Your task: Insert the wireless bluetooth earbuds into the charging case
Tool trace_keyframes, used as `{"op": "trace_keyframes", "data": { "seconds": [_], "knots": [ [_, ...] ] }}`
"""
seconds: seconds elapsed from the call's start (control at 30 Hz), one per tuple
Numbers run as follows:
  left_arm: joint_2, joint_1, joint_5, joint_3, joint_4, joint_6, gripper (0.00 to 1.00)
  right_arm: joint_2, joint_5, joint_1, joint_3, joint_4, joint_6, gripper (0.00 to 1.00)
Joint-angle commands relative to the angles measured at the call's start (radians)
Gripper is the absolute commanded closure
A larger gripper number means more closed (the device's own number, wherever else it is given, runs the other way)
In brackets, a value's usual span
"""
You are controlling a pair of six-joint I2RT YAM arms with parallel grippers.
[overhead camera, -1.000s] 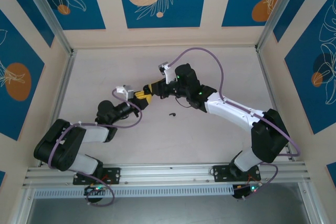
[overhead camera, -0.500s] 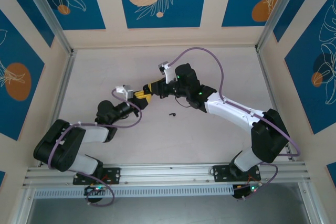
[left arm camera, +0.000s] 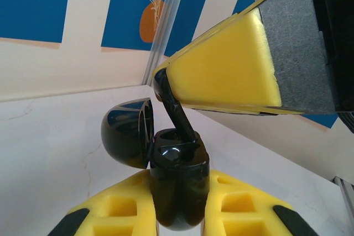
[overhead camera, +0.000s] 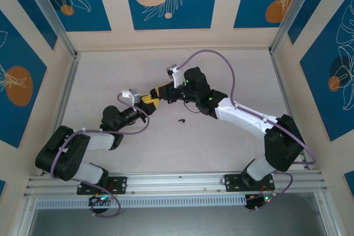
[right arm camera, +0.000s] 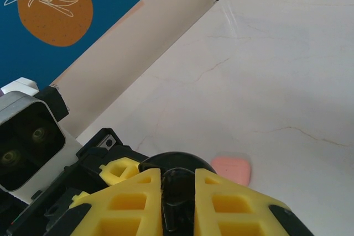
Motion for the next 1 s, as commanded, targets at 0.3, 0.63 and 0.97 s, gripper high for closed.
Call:
{"op": "trace_keyframes", "data": {
  "seconds": [0.3, 0.63, 0.97],
  "knots": [
    [-0.026, -0.01, -0.031, 0.033, 0.052, -0.04, 1.0, 0.02, 0.006, 0.04, 0.002, 0.066, 0.027, 0.83],
    [-0.023, -0.01, -0.045, 0.01, 0.02, -0.008, 1.0, -0.008, 0.015, 0.034, 0.008, 0.057, 0.015, 0.83],
    [0.011, -0.01, -0.043, 0.005, 0.049, -0.023, 1.0, -0.007, 0.026, 0.032, 0.004, 0.097, 0.026, 0.83]
  ]
}}
